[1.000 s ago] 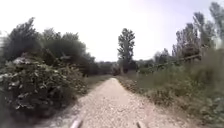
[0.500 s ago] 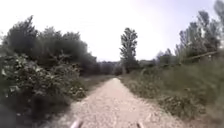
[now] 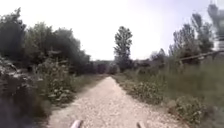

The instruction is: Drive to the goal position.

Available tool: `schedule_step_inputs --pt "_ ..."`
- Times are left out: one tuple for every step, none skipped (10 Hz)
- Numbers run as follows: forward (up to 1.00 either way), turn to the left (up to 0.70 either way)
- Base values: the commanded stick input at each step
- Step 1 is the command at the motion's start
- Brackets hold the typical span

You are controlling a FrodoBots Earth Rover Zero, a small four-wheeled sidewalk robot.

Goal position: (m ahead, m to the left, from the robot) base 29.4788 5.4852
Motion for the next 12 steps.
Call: schedule_step_inputs --pt "0.85 -0.12" --pt "0.85 0.0" --pt "0.85 0.0" --pt "0.85 0.0" --pt "0.85 0.0" --pt "0.85 0.0" --pt "0.85 0.0" --pt "0.85 0.0" --pt "0.85 0.0" --pt "0.85 0.0" --pt "0.85 0.0" --pt "0.85 0.0"
